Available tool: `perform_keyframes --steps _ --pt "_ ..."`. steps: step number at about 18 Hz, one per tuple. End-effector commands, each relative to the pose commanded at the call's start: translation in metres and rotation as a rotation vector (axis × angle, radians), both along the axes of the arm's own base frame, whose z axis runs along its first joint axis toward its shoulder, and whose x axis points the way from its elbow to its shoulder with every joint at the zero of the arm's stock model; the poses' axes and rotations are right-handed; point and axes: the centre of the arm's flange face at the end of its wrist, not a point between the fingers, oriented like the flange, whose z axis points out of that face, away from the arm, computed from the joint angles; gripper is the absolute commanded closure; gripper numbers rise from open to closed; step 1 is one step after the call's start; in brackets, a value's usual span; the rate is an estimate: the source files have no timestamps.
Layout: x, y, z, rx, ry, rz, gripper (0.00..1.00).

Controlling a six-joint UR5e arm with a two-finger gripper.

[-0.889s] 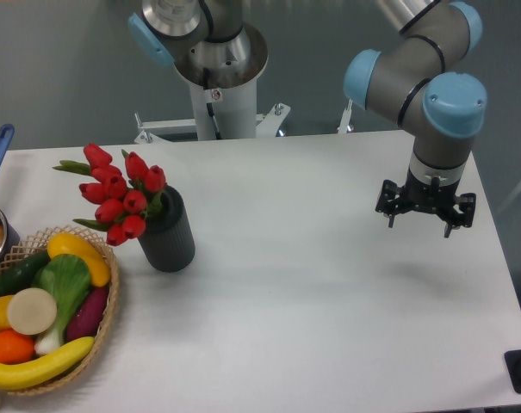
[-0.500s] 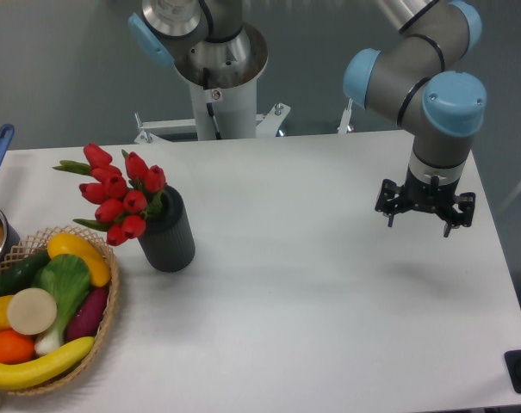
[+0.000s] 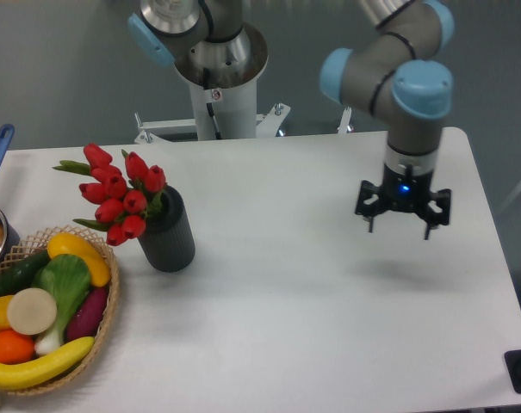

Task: Pick up the flowers from the vase
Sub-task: 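Move the open gripper toward the red tulip stems above the black vase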

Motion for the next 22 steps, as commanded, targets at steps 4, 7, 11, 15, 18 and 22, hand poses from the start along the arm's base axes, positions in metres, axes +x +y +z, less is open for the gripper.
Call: perform_keyframes --steps 4,7,11,15,18,22 --pt "0.038 0.021 0.003 0.141 -0.074 -0.086 0.0" --pt "0.08 0.03 0.021 0.242 -0.1 -0.158 0.0" --pt "0.116 0.048 0.032 0.35 -0.144 -0.247 0.0" --pt "0.129 0.046 0.033 0.418 -0.175 -0.285 0.0" --pt "0.155 0.037 0.03 0.447 -0.166 -0.355 0.0" --pt "0.191 0.03 0.03 0.473 -0.162 -0.415 0.0"
